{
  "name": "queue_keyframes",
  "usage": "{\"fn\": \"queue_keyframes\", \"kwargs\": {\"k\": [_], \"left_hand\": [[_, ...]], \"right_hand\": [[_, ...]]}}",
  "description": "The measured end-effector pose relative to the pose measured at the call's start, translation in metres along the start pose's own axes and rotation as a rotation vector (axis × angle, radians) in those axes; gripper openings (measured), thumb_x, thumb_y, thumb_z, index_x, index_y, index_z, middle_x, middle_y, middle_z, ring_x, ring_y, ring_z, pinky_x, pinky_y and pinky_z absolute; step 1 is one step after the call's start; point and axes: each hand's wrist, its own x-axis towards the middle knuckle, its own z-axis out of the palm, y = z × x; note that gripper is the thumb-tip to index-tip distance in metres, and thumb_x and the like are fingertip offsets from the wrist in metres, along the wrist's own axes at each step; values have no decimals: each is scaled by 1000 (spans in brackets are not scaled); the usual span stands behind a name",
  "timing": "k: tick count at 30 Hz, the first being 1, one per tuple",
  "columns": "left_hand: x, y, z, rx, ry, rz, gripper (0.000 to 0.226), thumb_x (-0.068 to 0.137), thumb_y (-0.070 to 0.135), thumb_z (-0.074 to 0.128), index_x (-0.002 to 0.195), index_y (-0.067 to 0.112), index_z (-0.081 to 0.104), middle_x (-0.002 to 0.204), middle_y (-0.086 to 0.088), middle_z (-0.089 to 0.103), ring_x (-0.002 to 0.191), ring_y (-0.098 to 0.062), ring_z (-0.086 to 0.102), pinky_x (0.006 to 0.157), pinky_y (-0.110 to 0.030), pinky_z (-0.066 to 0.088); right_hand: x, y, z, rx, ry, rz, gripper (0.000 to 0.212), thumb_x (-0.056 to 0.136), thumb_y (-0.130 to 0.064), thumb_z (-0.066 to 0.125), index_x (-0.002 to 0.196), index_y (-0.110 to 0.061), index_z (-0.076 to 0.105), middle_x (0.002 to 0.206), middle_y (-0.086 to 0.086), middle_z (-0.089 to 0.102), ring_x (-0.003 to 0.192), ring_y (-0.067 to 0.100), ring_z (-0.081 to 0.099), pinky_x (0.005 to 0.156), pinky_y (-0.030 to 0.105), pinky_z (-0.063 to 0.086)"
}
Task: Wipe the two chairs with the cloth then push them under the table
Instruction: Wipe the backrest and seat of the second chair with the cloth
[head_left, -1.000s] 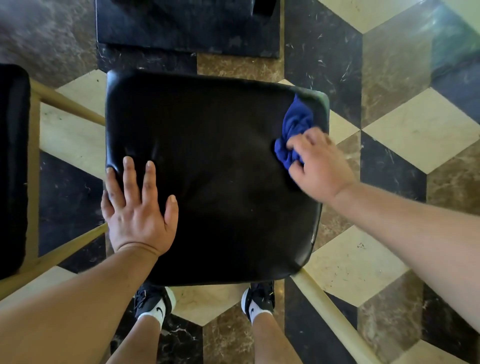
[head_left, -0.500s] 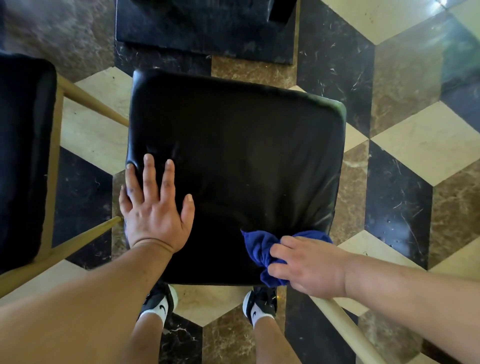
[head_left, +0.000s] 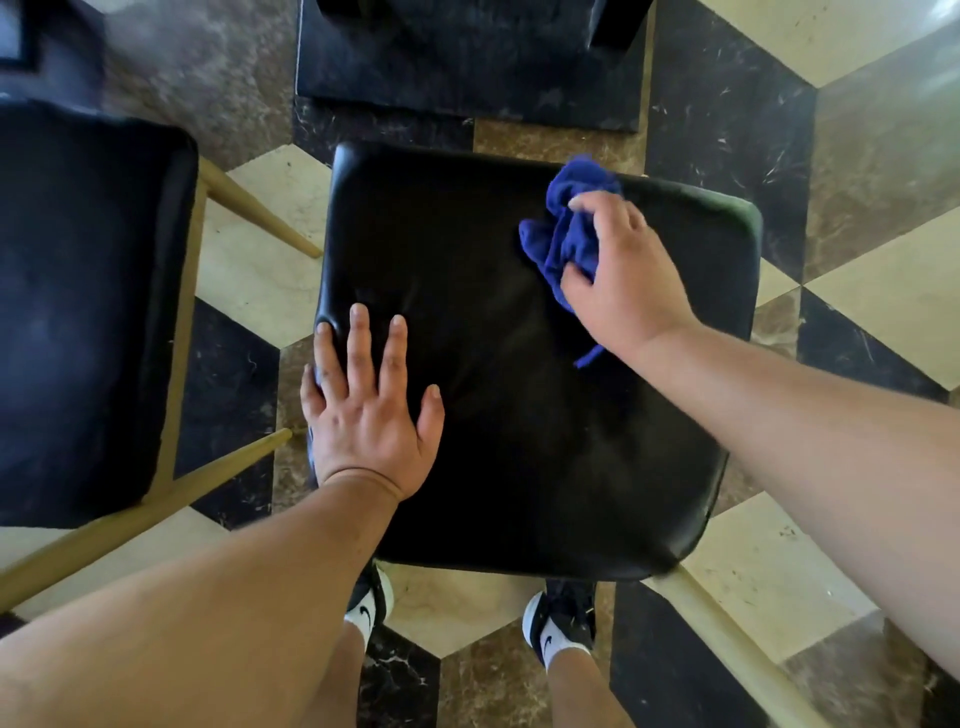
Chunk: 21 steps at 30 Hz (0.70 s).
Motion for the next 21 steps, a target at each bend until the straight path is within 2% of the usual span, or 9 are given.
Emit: {"fn": "queue_keyframes", "kwargs": {"k": [4, 11, 13, 15, 16, 17, 18, 19, 21], "left_hand": [[1, 0, 0, 24, 11, -10, 77, 102, 63, 29, 168, 32, 5, 176, 0, -13, 161, -36, -3, 125, -63, 18], [4, 2, -23, -19, -149, -19, 74, 100, 67, 21, 165, 40, 0, 174, 7, -15, 160, -30, -14, 126, -58, 8], [6, 1, -37, -130, -167, -43, 70, 99, 65, 23, 164, 45, 10, 176, 10, -6, 161, -24, -12, 127, -53, 6], [14, 0, -54, -301, -117, -123, 64, 99, 63, 27, 159, 44, 36, 172, 13, 23, 160, -20, 11, 126, -45, 18], [21, 1, -64, -367, -81, -177, 61, 98, 64, 28, 149, 41, 53, 159, 14, 47, 151, -19, 34, 120, -41, 33], [29, 1, -75, -437, -57, -253, 59, 97, 65, 27, 130, 39, 69, 133, 14, 68, 127, -19, 58, 102, -39, 51], [39, 0, -87, -522, -47, -346, 58, 94, 67, 25, 107, 39, 74, 100, 12, 75, 96, -18, 67, 77, -35, 54], [51, -2, -99, -615, -58, -459, 55, 91, 69, 24, 89, 42, 72, 81, 10, 73, 77, -16, 63, 62, -32, 44], [74, -14, -119, -843, -143, -681, 42, 85, 73, 26, 82, 49, 61, 81, 12, 77, 77, -12, 60, 62, -33, 34]], "right_hand": [[25, -33, 24, 313, 282, 387, 42, 90, -15, 67, 130, -18, 54, 121, -5, 59, 105, 14, 59, 75, 16, 39], [25, -41, 25, 191, 263, 414, 35, 91, -13, 64, 126, -15, 63, 128, 5, 60, 110, 19, 58, 82, 17, 33], [26, -50, 27, 149, 290, 448, 34, 92, -11, 61, 126, -15, 62, 128, 6, 60, 110, 23, 59, 81, 22, 35], [27, -64, 33, 120, 293, 452, 32, 93, -11, 60, 126, -14, 63, 126, 7, 60, 111, 25, 59, 81, 25, 36], [27, -72, 36, 116, 281, 422, 30, 93, -11, 60, 123, -14, 65, 124, 8, 62, 111, 26, 59, 82, 25, 36], [27, -80, 40, 120, 258, 377, 28, 92, -11, 60, 119, -14, 67, 122, 8, 63, 110, 27, 60, 82, 25, 37], [27, -89, 45, 131, 220, 328, 26, 91, -11, 60, 116, -14, 69, 120, 8, 65, 109, 28, 60, 82, 26, 38], [26, -98, 50, 144, 173, 281, 26, 91, -11, 60, 115, -14, 70, 119, 8, 65, 109, 29, 60, 84, 28, 40], [23, -114, 61, 152, 72, 201, 29, 90, -12, 60, 118, -15, 70, 120, 8, 66, 111, 30, 60, 90, 32, 46]]}}
